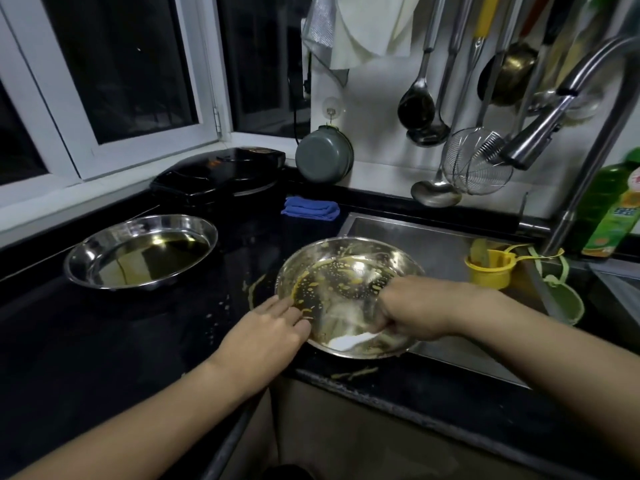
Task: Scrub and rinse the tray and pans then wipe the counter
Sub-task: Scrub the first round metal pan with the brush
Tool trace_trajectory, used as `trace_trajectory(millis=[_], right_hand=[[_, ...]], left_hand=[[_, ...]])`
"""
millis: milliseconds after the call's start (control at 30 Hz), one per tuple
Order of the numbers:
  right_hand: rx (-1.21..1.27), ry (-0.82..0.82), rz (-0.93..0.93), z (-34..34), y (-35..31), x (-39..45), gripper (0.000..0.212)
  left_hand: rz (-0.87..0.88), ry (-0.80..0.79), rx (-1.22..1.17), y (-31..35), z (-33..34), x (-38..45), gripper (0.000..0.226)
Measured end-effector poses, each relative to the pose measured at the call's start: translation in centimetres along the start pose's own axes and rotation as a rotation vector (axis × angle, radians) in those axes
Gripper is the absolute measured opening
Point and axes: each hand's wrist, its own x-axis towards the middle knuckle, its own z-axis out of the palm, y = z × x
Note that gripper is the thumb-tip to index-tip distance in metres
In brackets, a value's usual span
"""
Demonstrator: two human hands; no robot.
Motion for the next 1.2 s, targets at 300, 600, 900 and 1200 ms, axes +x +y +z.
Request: trace_trajectory(millis=[300,600,900,1200], right_hand=[[0.157,0.011,-0.134,1.3,-0.5,0.6,0.032],[-0.091,0.154,0.3,-0.9,-1.5,6.6,0.028],[0.057,0.176,0.404,0.1,0.3,6.1,0.016],[0.193,0.109,-0.044,1.2,-3.1,5.3,0.035]], left_hand=[[-0.502,-0.013,-0.538,-0.8,0.8,-2.4,0.051],[-0.424,0.002,-0.613,-0.6,0.8,-2.3,0.041],[-0.456,-0.07,-0.65,-0.9,1.4,-2.2,0.046],[-0.502,-0.046,-0.696,-0.9,1.0,-2.3,0.06]])
